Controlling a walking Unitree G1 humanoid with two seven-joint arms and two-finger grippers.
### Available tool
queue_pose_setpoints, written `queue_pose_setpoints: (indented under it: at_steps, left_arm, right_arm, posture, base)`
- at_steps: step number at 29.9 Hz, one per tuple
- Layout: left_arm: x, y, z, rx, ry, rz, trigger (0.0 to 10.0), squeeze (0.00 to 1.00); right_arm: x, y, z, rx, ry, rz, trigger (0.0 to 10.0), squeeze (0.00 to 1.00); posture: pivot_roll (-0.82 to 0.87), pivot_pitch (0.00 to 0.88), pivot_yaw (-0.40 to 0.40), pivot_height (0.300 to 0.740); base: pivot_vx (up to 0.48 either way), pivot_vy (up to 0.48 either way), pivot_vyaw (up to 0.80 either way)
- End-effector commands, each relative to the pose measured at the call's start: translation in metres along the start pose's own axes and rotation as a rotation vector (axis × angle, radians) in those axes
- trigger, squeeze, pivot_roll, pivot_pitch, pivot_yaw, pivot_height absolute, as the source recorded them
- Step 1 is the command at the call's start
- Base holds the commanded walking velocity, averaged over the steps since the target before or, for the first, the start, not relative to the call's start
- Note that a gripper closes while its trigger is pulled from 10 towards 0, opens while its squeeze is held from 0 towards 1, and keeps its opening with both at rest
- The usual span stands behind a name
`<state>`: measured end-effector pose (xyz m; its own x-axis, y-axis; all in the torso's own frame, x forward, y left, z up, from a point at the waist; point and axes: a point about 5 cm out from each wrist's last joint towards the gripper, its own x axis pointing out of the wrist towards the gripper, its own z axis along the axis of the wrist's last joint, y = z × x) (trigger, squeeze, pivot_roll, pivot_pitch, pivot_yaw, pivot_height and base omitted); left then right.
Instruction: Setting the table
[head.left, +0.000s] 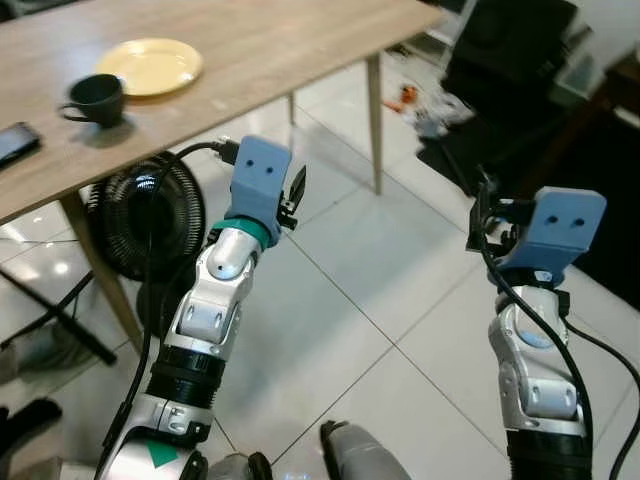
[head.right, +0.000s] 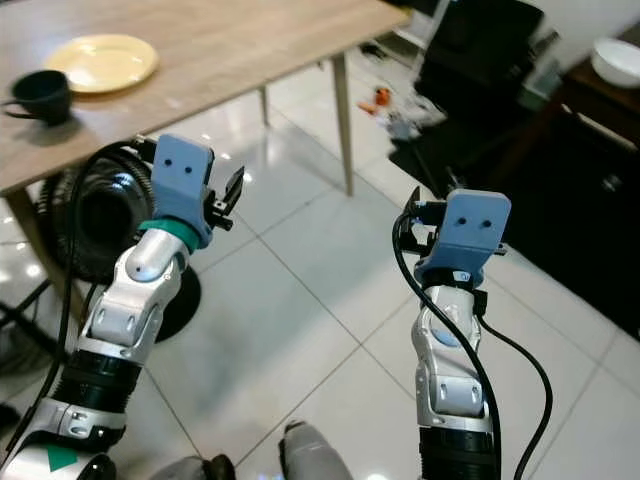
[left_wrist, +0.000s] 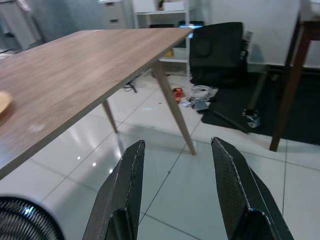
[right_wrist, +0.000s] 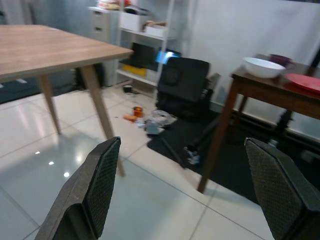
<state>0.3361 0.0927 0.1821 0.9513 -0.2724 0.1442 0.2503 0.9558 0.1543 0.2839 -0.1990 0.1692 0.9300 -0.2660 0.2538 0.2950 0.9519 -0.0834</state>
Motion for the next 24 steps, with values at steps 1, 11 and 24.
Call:
queue_pose_setpoints:
  at_steps: [1, 11, 24]
  left_arm:
    - [-0.0014, -0.0013, -0.0056, 0.008, 0.028, -0.003, 10.0, 0.0]
    - [-0.0016, 0.0012, -0.007, 0.022, 0.034, -0.002, 10.0, 0.0]
    - [-0.0021, 0.0027, -0.0058, 0.031, 0.035, -0.004, 10.0, 0.0]
  right_arm:
    - [-0.0006, -0.0024, -0.0013, 0.002, 0.013, -0.008, 10.0, 0.0]
    - [-0.0029, -0.0022, -0.0015, 0.001, 0.014, -0.009, 10.0, 0.0]
    - [-0.0055, -0.0016, -0.0017, 0.003, 0.02, -0.014, 10.0, 0.0]
  posture:
    - [-0.11, 0.0, 0.063, 0.74]
    - [-0.12, 0.0, 0.068, 0.74]
    - [-0.1, 0.0, 0.079, 0.74]
  base:
    - [0.0, 0.0, -0.8]
    - [0.0, 0.0, -0.8]
    - [0.0, 0.0, -0.8]
